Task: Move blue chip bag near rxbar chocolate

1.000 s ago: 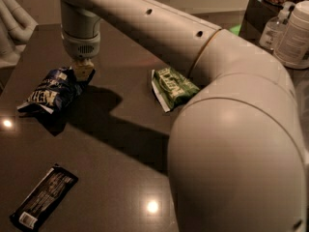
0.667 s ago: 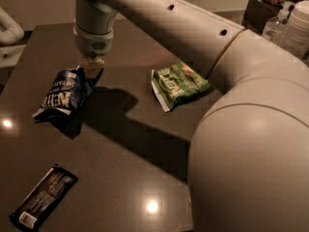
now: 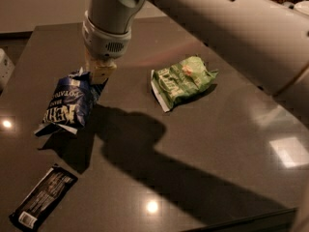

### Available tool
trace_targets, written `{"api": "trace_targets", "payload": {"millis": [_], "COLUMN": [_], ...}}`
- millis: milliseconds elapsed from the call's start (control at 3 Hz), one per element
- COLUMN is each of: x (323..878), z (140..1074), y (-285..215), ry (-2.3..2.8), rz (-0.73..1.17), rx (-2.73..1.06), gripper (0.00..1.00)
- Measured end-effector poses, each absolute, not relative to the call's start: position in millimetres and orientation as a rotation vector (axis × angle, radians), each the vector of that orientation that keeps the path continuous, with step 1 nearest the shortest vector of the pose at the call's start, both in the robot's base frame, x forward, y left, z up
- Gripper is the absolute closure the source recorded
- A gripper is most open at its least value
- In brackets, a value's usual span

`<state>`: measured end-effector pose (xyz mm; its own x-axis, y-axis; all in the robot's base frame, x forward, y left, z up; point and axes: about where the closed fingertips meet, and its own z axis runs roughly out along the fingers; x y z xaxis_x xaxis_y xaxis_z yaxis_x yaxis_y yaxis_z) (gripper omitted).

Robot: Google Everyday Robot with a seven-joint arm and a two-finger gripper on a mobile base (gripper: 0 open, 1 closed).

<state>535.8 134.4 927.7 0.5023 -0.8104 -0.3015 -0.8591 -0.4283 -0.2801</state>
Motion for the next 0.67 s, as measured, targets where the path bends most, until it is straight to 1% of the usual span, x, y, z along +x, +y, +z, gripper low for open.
{"api": "trace_targets", "payload": {"millis": [333, 667], "x": [499, 474], "z": [939, 940], "y": [131, 133], "ry": [1.333, 1.290], "rz": [0.180, 0.193], "rx": [-2.362, -2.382], "gripper": [1.00, 0.85]}}
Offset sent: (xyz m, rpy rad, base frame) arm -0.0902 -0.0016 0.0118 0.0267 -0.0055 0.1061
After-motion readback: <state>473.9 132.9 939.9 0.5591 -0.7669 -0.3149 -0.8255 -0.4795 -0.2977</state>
